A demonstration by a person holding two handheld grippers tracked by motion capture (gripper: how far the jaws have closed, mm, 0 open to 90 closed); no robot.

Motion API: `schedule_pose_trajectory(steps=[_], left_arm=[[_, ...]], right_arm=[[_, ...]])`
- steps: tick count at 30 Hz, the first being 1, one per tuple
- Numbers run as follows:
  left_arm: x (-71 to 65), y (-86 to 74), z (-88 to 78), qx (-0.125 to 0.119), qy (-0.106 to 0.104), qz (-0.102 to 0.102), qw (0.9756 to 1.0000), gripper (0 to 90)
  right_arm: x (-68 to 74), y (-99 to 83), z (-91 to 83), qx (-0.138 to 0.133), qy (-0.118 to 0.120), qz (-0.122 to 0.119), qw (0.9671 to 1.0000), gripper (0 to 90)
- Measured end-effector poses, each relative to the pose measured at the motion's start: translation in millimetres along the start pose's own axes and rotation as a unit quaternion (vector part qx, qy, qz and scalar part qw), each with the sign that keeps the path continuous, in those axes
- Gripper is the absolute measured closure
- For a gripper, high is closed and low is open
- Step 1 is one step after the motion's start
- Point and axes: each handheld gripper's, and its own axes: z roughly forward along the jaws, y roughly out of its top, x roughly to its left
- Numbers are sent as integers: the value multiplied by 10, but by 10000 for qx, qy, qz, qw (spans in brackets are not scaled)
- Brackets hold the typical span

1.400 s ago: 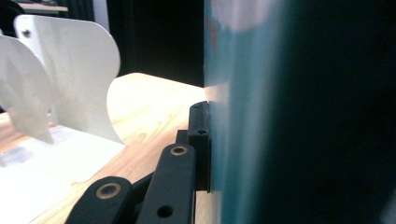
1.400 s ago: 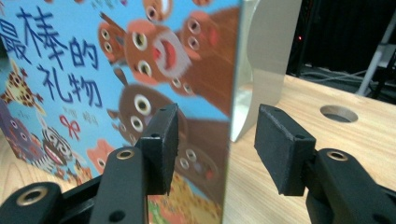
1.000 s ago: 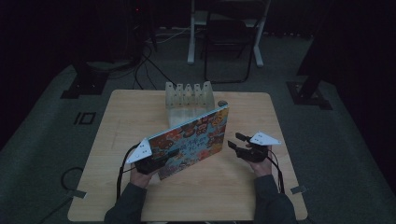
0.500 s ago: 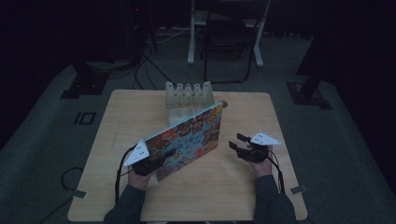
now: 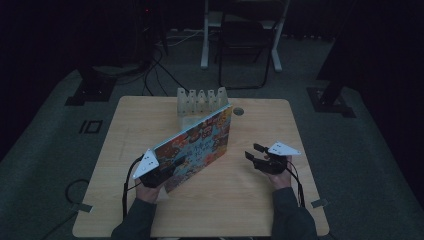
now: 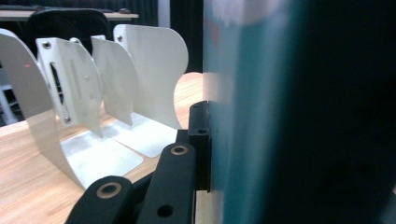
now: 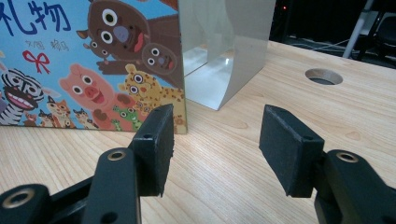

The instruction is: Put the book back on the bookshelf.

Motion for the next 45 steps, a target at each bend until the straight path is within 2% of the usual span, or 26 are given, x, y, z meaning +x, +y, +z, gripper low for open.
schedule_pose_trajectory(steps=[5,22,25,28,36,45], left_arm=[[0,31,-31,-5,226,-17,9997,818],[-9,115,-111,-69,494,60,9987,820],[6,136,-124,-77,641,20,9979,820],[18,146,-129,-83,769,64,9970,820],[95,132,-174,-152,741,-162,9970,819],[85,157,-194,-175,844,-136,9962,821]], right_arm=[[-2,-6,8,11,5,-2,10000,445],[-6,-13,12,21,17,12,10000,445],[-9,-15,15,25,19,19,10000,445],[-6,-19,23,36,34,16,10000,445],[-4,-22,30,51,44,20,10000,445],[-4,-21,30,55,52,20,10000,443]])
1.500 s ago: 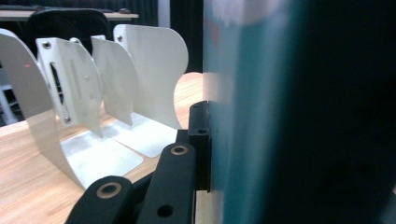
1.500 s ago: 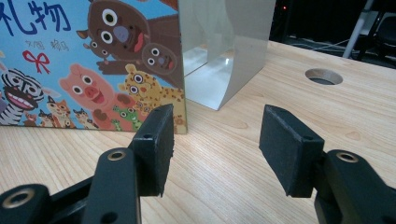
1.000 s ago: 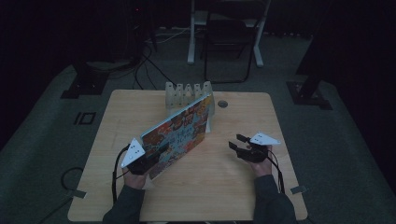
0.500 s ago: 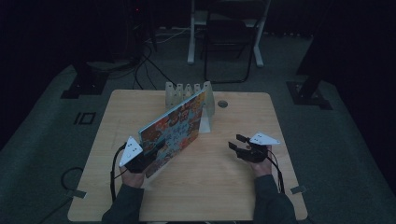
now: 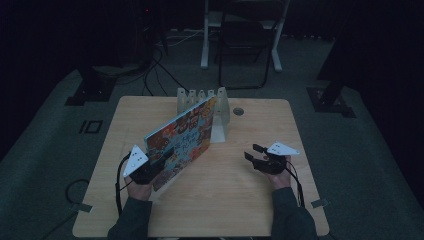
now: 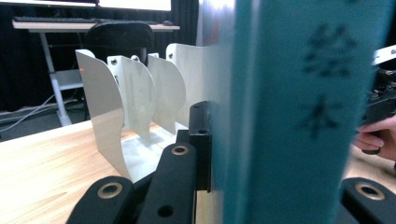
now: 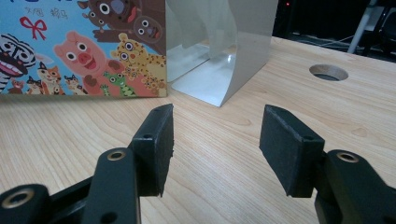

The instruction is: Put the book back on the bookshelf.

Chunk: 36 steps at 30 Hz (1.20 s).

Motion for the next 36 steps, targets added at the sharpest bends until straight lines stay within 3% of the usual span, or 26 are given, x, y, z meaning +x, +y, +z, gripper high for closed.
schedule_pose_trajectory(steps=[17,36], left_arm=[[63,63,-93,-241,153,-118,9995,820],[122,93,-140,-283,378,-170,9987,820]], right_arm=[[-1,0,2,-10,-2,-11,10000,443],[-7,-2,4,-15,-11,-2,10000,442]])
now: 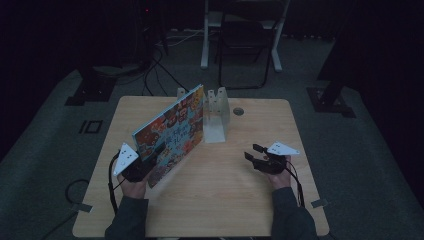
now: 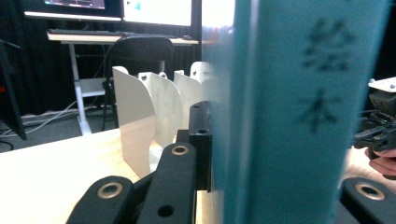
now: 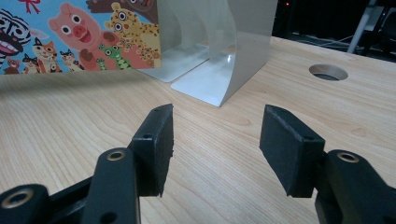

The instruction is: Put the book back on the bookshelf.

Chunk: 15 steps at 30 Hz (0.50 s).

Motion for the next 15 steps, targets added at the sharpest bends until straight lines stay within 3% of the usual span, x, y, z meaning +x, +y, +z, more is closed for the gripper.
schedule_pose_trajectory(steps=[15], left_arm=[[76,21,-75,-23,271,-56,9996,820]], right_arm=[[-5,0,13,8,1,4,10000,442]])
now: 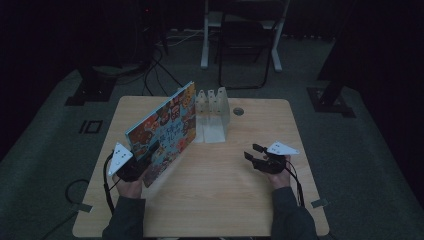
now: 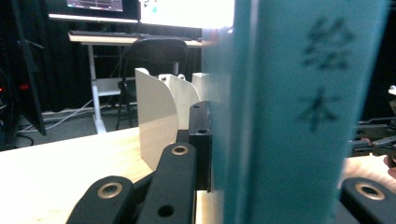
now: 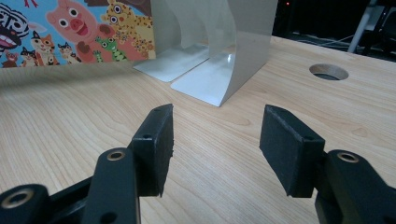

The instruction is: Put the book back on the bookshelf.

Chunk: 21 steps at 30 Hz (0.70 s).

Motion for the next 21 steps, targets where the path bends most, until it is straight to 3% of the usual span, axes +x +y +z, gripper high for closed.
schedule_pose_trajectory(steps=[9,21], left_arm=[[38,-3,0,-7,172,-51,9998,820],[30,11,130,-12,250,-74,9997,820]], right_arm=[[1,1,1,-1,-2,8,10000,442],[-2,2,-1,-9,0,10,10000,441]])
